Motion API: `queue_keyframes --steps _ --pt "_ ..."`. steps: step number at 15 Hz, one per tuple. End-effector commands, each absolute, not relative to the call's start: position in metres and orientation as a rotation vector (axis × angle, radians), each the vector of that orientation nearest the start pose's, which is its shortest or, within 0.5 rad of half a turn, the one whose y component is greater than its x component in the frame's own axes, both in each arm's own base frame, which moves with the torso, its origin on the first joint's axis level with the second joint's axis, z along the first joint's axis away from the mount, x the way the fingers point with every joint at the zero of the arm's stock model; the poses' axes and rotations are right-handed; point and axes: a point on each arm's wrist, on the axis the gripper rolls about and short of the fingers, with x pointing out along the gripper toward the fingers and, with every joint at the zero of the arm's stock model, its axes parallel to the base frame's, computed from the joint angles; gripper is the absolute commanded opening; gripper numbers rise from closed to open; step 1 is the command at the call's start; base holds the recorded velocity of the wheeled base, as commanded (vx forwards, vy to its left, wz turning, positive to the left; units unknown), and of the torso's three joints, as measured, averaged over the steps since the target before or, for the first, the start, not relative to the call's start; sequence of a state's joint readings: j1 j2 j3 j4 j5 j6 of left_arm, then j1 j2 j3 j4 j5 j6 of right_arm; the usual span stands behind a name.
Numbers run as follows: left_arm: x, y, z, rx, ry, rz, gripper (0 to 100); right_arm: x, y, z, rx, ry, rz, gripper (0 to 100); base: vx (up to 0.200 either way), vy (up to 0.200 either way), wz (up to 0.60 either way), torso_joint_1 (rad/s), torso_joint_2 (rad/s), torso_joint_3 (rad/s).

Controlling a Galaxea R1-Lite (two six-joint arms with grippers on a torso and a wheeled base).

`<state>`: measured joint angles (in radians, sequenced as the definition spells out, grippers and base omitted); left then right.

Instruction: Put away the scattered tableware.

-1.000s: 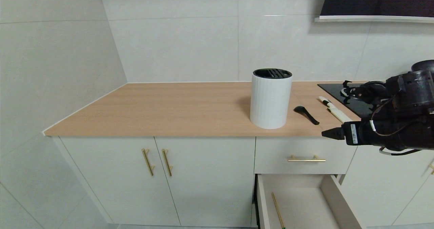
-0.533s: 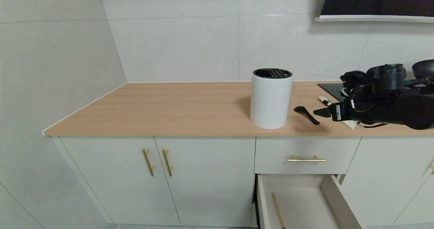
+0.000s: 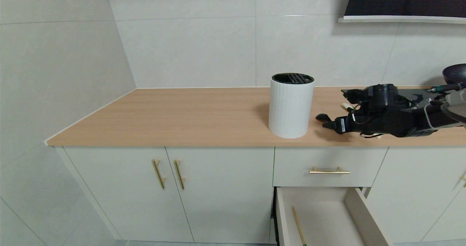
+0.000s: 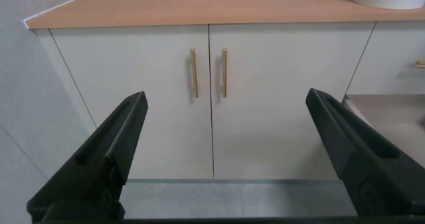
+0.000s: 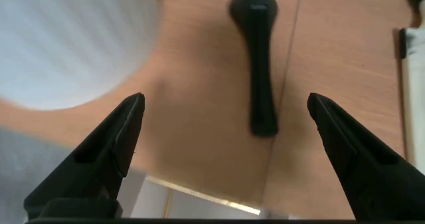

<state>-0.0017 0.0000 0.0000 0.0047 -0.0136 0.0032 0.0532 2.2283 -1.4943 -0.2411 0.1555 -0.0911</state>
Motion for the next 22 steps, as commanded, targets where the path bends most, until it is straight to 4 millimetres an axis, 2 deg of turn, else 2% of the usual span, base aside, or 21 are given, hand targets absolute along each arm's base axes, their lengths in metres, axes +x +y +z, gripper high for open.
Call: queue_keyframes --steps 1,5,12,13,19,22 --pt "-0.023 0.000 0.075 0.003 0.005 -0.015 100 0.466 0.025 0.105 -0.058 0.517 0.220 100 0.000 0.000 0.00 0.000 0.00 0.000" --pt "-0.023 0.000 0.075 0.003 0.005 -0.015 100 0.479 0.019 0.099 -0.052 0.503 0.200 100 0.000 0.000 0.00 0.000 0.00 0.000" --pt "-0.023 0.000 0.075 0.003 0.005 -0.015 100 0.483 0.019 0.091 -0.051 0.512 0.197 100 0.000 0.000 0.00 0.000 0.00 0.000" --pt "-0.023 0.000 0.075 0.003 0.005 -0.015 100 0.484 0.019 0.090 -0.051 0.514 0.197 0 0.000 0.000 0.00 0.000 0.00 0.000" --pt "-0.023 0.000 0.075 0.003 0.005 -0.015 100 0.484 0.021 0.093 -0.033 0.508 0.195 0 0.000 0.000 0.00 0.000 0.00 0.000" --pt "-0.023 0.000 0.075 0.003 0.005 -0.015 100 0.477 0.023 0.110 0.004 0.484 0.189 0 0.000 0.000 0.00 0.000 0.00 0.000"
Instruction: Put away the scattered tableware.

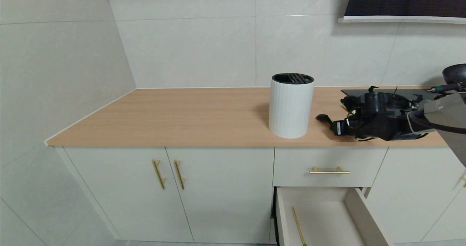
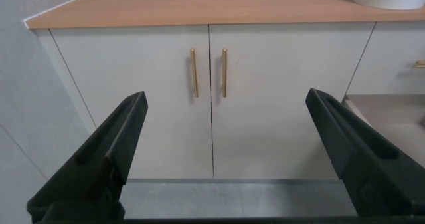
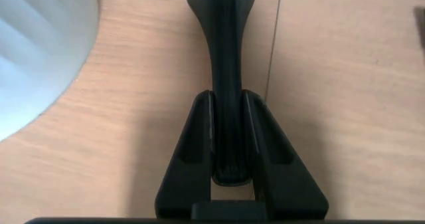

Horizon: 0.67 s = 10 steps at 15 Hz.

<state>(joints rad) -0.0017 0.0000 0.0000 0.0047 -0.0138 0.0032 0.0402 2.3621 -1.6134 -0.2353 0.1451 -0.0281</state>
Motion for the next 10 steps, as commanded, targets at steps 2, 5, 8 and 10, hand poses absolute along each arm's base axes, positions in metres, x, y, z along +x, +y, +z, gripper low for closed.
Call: queue_keyframes --steps 2,5,8,10 --pt "-0.023 0.000 0.075 0.003 0.005 -0.015 100 0.462 0.022 0.128 0.035 0.475 0.180 0 0.000 0.000 0.00 0.000 0.00 0.000" --pt "-0.023 0.000 0.075 0.003 0.005 -0.015 100 0.417 0.024 0.156 0.038 0.483 0.187 0 0.000 0.000 0.00 0.000 0.00 0.000" --pt "-0.023 0.000 0.075 0.003 0.005 -0.015 100 0.365 0.024 0.175 0.037 0.494 0.196 0 0.000 0.000 0.00 0.000 0.00 0.000" --pt "-0.023 0.000 0.075 0.003 0.005 -0.015 100 0.325 0.023 0.179 0.039 0.516 0.200 0 0.000 0.000 0.00 0.000 0.00 0.000"
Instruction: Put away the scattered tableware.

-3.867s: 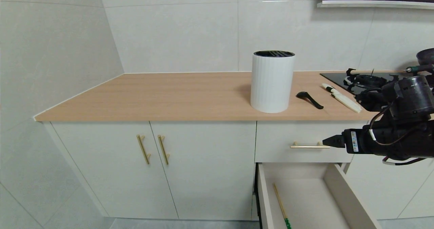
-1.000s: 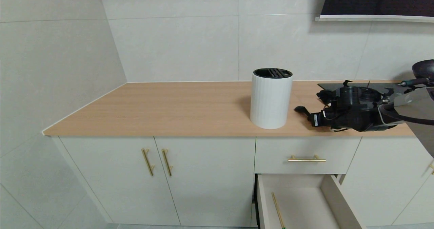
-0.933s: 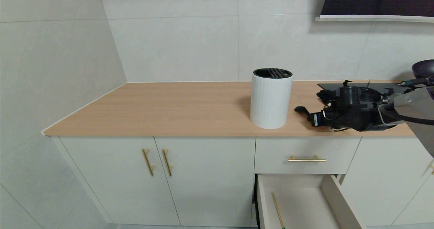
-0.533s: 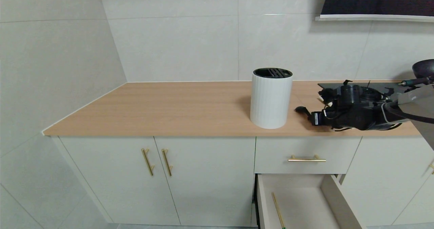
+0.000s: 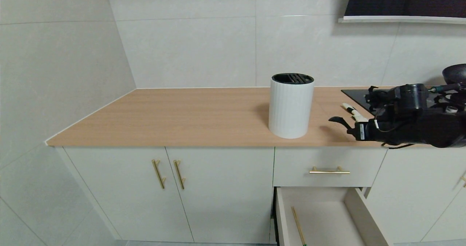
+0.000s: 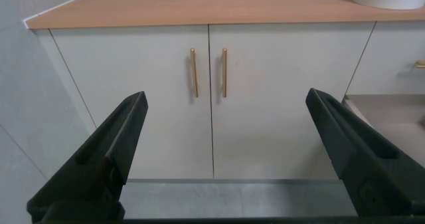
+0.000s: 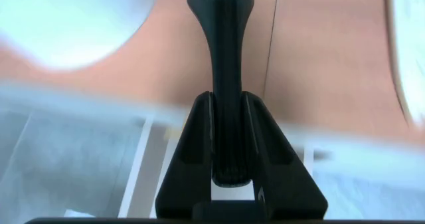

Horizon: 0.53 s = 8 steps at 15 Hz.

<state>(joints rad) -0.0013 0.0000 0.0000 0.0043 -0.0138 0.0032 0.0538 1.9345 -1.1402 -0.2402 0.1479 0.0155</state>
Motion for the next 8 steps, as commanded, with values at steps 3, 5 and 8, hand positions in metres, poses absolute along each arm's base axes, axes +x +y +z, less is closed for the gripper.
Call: queue_keyframes --steps 3,5,8 --pt "-0.023 0.000 0.075 0.003 0.005 -0.015 100 0.286 0.021 0.169 0.038 0.573 0.193 0 0.000 0.000 0.00 0.000 0.00 0.000" --pt "-0.023 0.000 0.075 0.003 0.005 -0.015 100 0.264 0.025 0.164 0.033 0.595 0.214 0 0.000 0.000 0.00 0.000 0.00 0.000" --pt "-0.023 0.000 0.075 0.003 0.005 -0.015 100 0.259 0.027 0.158 0.027 0.619 0.224 0 0.000 0.000 0.00 0.000 0.00 0.000"
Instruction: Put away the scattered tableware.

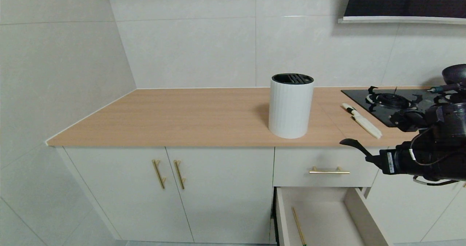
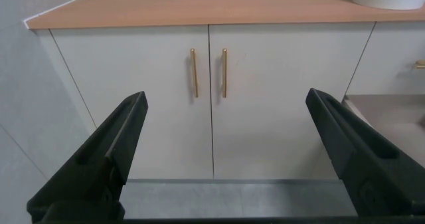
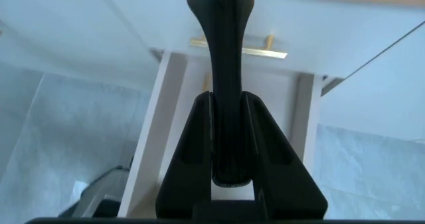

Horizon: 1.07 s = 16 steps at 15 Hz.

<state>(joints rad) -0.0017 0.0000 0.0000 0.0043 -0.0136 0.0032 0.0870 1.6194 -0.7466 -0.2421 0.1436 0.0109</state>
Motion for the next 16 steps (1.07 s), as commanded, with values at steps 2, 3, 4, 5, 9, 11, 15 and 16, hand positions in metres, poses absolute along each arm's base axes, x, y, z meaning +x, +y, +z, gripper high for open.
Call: queue_keyframes --steps 2,3,4,5,9,11,15,16 --pt "-0.023 0.000 0.075 0.003 0.005 -0.015 100 0.260 0.028 0.153 0.025 0.640 0.228 0 0.000 0.000 0.00 0.000 0.00 0.000" --pt "-0.023 0.000 0.075 0.003 0.005 -0.015 100 0.259 0.034 0.151 0.017 0.647 0.249 0 0.000 0.000 0.00 0.000 0.00 0.000" --pt "-0.023 0.000 0.075 0.003 0.005 -0.015 100 0.258 0.035 0.150 0.015 0.652 0.253 0 0.000 0.000 0.00 -0.095 0.22 0.134" --pt "-0.023 0.000 0.075 0.003 0.005 -0.015 100 0.257 0.038 0.148 0.010 0.658 0.265 0 0.000 0.000 0.00 -0.149 0.34 0.198" --pt "-0.023 0.000 0.075 0.003 0.005 -0.015 100 0.255 0.041 0.145 0.000 0.668 0.275 0 0.000 0.000 0.00 -0.189 0.45 0.259" --pt "-0.023 0.000 0.075 0.003 0.005 -0.015 100 0.255 0.041 0.145 0.000 0.665 0.275 0 0.000 0.000 0.00 -0.198 0.50 0.281" --pt "-0.023 0.000 0.075 0.003 0.005 -0.015 100 0.256 0.043 0.140 -0.012 0.684 0.284 0 0.000 0.000 0.00 -0.183 0.47 0.290" --pt "-0.023 0.000 0.075 0.003 0.005 -0.015 100 0.256 0.044 0.139 -0.015 0.688 0.286 0 0.000 0.000 0.00 -0.173 0.46 0.300"
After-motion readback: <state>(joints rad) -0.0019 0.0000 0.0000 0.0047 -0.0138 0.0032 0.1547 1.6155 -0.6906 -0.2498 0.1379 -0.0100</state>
